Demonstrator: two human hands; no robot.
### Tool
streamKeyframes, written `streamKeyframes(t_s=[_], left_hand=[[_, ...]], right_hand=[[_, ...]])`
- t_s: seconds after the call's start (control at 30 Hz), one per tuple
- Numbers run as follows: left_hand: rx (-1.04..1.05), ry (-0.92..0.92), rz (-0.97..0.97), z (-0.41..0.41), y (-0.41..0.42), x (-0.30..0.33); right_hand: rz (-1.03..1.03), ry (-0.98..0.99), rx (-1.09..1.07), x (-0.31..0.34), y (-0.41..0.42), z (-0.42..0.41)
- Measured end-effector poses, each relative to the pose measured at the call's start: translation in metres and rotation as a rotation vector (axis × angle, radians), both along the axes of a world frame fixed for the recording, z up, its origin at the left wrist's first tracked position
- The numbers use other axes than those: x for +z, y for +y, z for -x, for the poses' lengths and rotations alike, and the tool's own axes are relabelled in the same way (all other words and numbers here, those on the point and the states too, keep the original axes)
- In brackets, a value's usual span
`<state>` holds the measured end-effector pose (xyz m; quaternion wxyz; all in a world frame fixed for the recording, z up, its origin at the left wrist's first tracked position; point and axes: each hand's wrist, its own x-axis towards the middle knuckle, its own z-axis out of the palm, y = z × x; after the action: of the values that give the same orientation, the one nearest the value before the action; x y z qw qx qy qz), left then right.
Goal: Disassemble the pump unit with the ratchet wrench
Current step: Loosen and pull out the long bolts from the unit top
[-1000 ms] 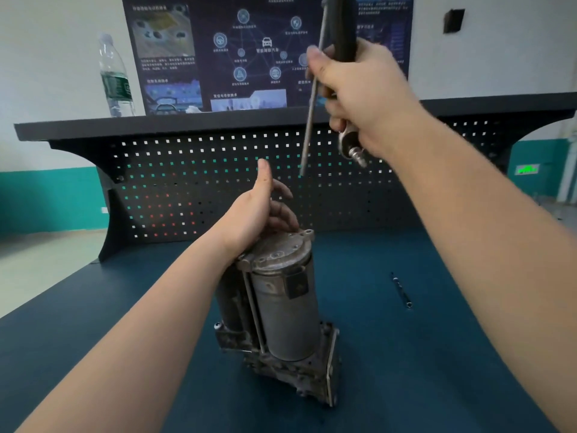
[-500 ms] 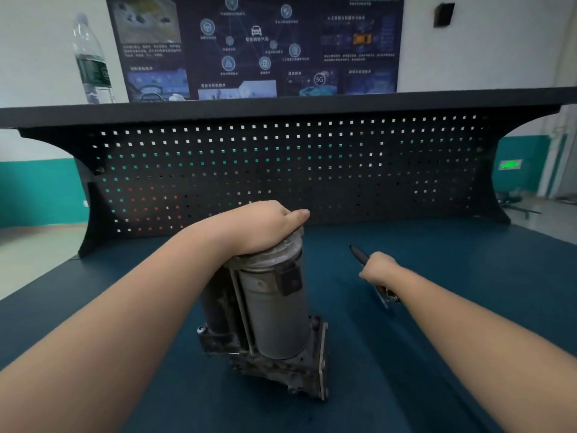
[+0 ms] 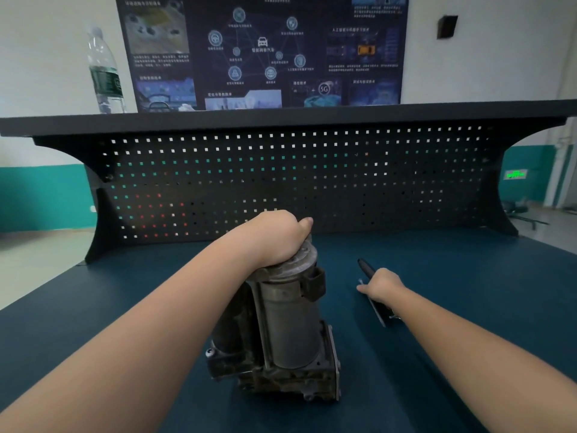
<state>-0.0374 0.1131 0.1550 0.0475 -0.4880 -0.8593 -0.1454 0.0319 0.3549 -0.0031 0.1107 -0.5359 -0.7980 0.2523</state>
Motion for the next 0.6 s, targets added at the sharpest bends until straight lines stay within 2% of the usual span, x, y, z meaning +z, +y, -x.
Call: streamKeyframes(t_s=[0.07,0.13,0.2,0.27,0.33,0.4,0.47,0.6], left_hand=[[-0.010,0.024,0.007,-0.001,-0.002,0.001],[0.010,-0.016,-0.031,-0.001,0.002,0.001],[0.032,-0.067,-0.106,-0.003,0.000,0.003],[0.068,-0.013,-0.049,-0.003,0.005,0.003],[0.118,0.072,0.066,-0.006,0.010,0.003],[0.216,0.074,0.144,-0.011,0.013,0.005],[0.220,0.075,0.122,-0.011,0.011,0.003],[0.159,-0.059,-0.004,-0.023,0.005,0.004]], right_hand=[[-0.011,0.201,-0.019,0.019,-0.017,-0.005],[0.023,0.533,0.046,0.045,-0.046,-0.014],[0.179,0.881,0.210,0.069,-0.092,-0.030],[0.318,1.106,0.417,0.083,-0.140,-0.050],[0.298,1.128,0.569,0.088,-0.179,-0.068],[0.138,1.053,0.571,0.086,-0.196,-0.075],[0.069,1.026,0.466,0.082,-0.197,-0.076],[0.158,1.086,0.374,0.077,-0.194,-0.070]])
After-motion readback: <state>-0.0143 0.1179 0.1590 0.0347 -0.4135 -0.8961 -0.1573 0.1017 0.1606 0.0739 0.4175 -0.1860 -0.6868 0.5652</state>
